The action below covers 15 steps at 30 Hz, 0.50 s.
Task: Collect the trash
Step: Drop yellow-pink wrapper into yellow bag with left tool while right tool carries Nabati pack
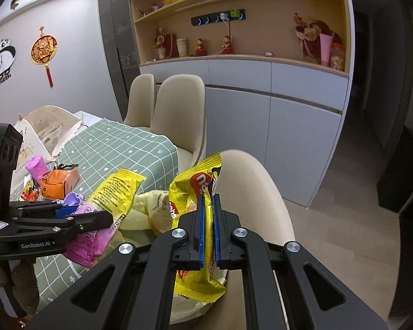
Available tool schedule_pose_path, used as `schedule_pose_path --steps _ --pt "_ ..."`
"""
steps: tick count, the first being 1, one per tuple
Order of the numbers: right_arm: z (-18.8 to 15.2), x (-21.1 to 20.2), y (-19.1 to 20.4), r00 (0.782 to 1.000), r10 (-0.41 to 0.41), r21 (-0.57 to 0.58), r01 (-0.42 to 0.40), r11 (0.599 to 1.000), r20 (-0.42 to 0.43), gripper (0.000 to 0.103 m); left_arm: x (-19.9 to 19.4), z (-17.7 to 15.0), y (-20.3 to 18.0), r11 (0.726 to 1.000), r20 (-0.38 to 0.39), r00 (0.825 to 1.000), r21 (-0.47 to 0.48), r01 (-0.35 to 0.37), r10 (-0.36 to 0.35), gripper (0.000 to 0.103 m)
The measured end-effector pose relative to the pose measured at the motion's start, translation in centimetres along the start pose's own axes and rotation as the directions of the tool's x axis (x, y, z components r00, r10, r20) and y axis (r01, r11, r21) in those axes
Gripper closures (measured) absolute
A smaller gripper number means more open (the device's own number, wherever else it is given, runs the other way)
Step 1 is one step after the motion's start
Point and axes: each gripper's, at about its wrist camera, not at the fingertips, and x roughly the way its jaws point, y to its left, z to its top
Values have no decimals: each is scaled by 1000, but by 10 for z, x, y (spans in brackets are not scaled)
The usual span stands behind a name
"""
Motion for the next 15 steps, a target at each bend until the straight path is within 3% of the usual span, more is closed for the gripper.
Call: schedule_pose_path --steps 6,8,9,15 --pt "-7 5 -5 1000 7 19 -7 1000 -17 96 4 -1 -3 1000 2 1000 3 8 -8 68" --pt "-9 7 -4 1000 8 18 -8 1000 -21 96 5 -1 -1 1000 4 1000 -8 21 -21 50" --pt "-10 8 -3 1000 11 18 -10 1000 -25 96 5 -1 0 999 6 999 -16 35 -35 47" --pt "-13 20 1 998 29 15 -28 999 -52 96 -4 0 10 998 34 999 -52 34 -32 43"
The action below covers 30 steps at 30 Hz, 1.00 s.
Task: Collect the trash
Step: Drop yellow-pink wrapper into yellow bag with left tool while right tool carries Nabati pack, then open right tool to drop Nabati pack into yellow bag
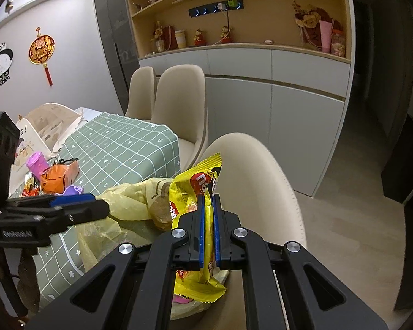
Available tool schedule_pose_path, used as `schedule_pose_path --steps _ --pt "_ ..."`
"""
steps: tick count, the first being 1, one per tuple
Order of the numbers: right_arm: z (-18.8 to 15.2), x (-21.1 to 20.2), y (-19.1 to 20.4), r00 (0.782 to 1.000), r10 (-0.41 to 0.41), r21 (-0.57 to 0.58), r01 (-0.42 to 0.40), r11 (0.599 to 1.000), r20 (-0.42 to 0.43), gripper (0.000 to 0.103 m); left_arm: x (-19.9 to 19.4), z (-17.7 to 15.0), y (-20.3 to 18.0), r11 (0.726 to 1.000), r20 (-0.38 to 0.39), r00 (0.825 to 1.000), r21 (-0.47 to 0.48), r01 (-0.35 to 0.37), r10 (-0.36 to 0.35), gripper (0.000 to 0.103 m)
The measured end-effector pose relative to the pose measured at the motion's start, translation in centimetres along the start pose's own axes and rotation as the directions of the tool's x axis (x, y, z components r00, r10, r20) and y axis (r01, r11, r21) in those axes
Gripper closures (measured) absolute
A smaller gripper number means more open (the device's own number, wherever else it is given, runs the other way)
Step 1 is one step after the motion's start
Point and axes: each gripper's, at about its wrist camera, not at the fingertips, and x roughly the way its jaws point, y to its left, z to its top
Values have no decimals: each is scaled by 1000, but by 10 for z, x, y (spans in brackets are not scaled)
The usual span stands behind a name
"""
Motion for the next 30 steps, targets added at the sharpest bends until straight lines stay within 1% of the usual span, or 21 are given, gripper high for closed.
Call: schedule_pose_path --steps 3,5,10,14,18,20,22,24,27,30 --pt "-4 13 6 999 26 2 -26 1000 -32 96 -9 -2 6 1000 20 999 -14 -28 29 42" --pt "-9 25 12 997 51 4 -51 999 -59 96 -16 -3 11 999 33 998 -23 -48 49 39" --pt "-19 50 30 989 87 -14 -89 996 -121 96 -36 -8 34 991 55 992 -75 -108 113 38" --pt "-25 66 42 983 99 -28 -105 994 -156 96 -49 -17 56 981 62 987 -134 -142 151 38" --pt "-29 74 49 981 92 -34 -100 994 -173 95 -57 -25 70 973 57 984 -170 -157 168 38" --pt "-30 80 47 975 101 -19 -107 994 -196 94 -59 -27 74 970 53 983 -179 -162 174 38" --pt "-31 84 44 973 93 -5 -96 995 -210 88 -60 -31 78 968 49 983 -187 -167 179 38" --pt "-31 84 41 975 84 -1 -86 996 -204 76 -60 -33 81 966 46 981 -190 -174 186 38" --pt "-33 83 38 976 79 13 -78 997 -203 63 -62 -37 85 964 43 979 -190 -185 197 38" --pt "-32 81 38 977 71 29 -66 997 -201 61 -64 -41 88 962 40 977 -188 -198 209 38"
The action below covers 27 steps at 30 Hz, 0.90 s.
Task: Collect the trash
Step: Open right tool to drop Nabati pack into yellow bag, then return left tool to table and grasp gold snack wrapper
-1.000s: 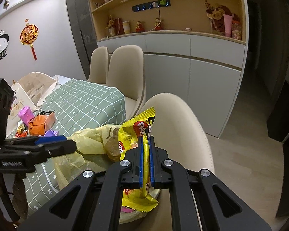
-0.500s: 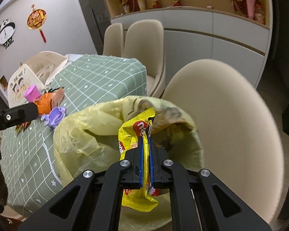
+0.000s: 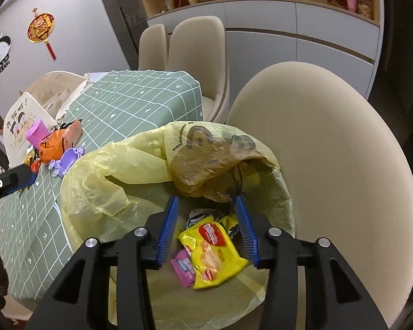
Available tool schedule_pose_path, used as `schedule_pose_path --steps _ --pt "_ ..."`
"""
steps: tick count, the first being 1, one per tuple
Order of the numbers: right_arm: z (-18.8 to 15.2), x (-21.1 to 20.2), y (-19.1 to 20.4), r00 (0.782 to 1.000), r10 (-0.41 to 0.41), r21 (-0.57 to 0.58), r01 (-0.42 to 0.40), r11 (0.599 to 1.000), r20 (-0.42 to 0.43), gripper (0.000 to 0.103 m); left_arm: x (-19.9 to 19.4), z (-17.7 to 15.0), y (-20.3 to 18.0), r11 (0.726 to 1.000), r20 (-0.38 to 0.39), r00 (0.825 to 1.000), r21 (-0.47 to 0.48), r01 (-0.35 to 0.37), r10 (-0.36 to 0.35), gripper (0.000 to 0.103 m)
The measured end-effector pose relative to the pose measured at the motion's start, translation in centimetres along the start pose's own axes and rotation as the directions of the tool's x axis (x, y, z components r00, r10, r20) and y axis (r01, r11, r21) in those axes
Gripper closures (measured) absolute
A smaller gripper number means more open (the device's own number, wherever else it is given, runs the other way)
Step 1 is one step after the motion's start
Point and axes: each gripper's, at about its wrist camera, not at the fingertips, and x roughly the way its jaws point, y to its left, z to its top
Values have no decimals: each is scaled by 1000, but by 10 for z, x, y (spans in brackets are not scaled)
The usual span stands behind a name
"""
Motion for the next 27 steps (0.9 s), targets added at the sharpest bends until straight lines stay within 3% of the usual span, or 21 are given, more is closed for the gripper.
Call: schedule_pose_path --steps 6,14,20,27 --pt "7 -20 21 998 16 -7 -15 1000 55 61 -14 -2 11 997 34 998 56 -48 46 38" --pt "31 -48 93 987 68 -83 -56 995 145 61 -53 9 49 987 130 984 97 -131 118 38" --pt "44 -34 156 984 129 -147 -111 983 122 61 -81 8 118 986 135 977 8 -168 166 38" --pt "38 -6 232 979 198 -227 -182 957 49 61 -117 -15 227 973 145 969 -147 -177 199 38"
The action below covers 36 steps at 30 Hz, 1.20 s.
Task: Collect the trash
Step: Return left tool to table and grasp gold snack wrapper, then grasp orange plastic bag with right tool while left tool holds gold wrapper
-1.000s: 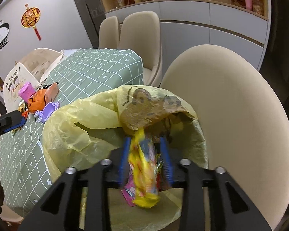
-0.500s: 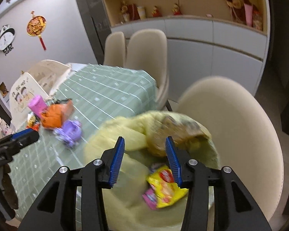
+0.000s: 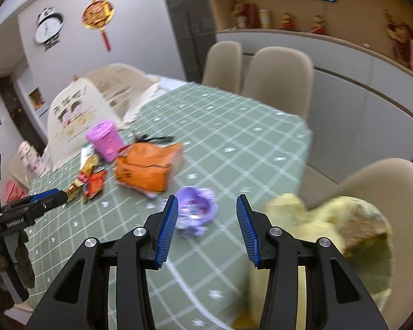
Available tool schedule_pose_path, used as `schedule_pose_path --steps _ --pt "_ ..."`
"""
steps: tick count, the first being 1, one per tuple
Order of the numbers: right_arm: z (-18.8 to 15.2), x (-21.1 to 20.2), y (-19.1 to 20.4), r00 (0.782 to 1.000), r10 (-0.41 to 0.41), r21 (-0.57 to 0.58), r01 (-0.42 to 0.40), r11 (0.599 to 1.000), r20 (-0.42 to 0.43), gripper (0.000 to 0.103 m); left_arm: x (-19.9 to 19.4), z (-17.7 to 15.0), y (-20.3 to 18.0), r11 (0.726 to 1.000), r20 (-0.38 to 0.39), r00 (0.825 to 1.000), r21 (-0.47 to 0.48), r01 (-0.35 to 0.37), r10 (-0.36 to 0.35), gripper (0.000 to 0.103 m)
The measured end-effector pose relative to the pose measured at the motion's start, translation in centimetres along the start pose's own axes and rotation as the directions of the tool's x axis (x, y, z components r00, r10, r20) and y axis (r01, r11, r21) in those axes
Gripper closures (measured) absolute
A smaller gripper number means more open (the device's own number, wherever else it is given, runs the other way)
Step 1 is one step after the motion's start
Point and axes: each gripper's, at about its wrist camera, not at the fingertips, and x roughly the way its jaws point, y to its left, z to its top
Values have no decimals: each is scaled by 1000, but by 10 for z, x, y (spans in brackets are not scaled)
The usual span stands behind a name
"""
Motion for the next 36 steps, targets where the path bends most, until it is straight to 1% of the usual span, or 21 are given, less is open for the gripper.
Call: schedule_pose_path --steps 2,3,5,8,11,13,14,15,16,17,18,19,20,22,24,26,29,31,33,36 --pt "1 11 18 1000 14 -24 -15 1000 -20 61 -3 3 31 998 6 1000 -58 -13 14 39" --pt "1 17 26 999 19 -35 -20 999 -31 61 -3 5 53 995 8 1000 -96 -27 28 38" --pt "2 28 40 998 37 -49 -39 998 -55 61 0 8 77 992 1 999 -121 -42 43 38" --pt "5 39 57 997 61 -72 -65 995 -57 61 15 17 108 991 -39 997 -114 -73 69 39" --pt "7 48 74 994 89 -99 -96 990 -67 61 33 28 121 991 -75 994 -105 -82 74 38" --pt "8 54 79 991 97 -103 -106 989 -91 61 48 35 124 991 -91 991 -82 -102 95 38" --pt "9 60 83 987 109 -102 -121 987 -117 61 55 38 126 991 -102 989 -70 -114 107 39" --pt "9 63 85 984 115 -101 -128 987 -133 61 67 42 128 990 -124 984 -54 -132 124 39" --pt "9 66 86 982 118 -101 -133 986 -145 61 75 45 130 989 -141 981 -47 -140 132 41" --pt "9 68 88 983 109 -112 -126 986 -147 61 86 47 133 989 -166 977 -43 -140 131 46" --pt "9 69 89 985 97 -125 -116 985 -145 61 92 49 133 989 -182 975 -43 -139 129 48" --pt "10 71 91 986 82 -143 -103 984 -146 61 98 49 134 989 -201 971 -44 -138 126 55" --pt "11 73 90 986 75 -148 -97 984 -151 61 102 50 135 990 -211 969 -45 -137 125 59" --pt "15 81 89 984 65 -148 -90 985 -166 61 101 52 132 992 -205 973 -42 -120 109 63" --pt "19 89 89 984 50 -152 -77 985 -173 61 95 54 128 994 -190 978 -49 -98 87 76" --pt "27 100 89 983 37 -167 -68 984 -180 61 88 53 123 995 -193 980 -69 -68 53 77" --pt "44 118 90 984 17 -201 -53 978 -178 61 80 48 111 996 -221 975 -83 -28 9 77" --pt "60 138 89 984 -1 -214 -37 976 -176 61 75 42 104 996 -237 972 -83 -17 -3 77" --pt "74 157 87 983 -17 -205 -21 979 -182 61 74 34 96 997 -258 966 -78 -17 -3 76" --pt "93 193 77 976 -92 -165 59 985 -198 61 74 25 91 997 -269 963 -75 -16 -5 75"
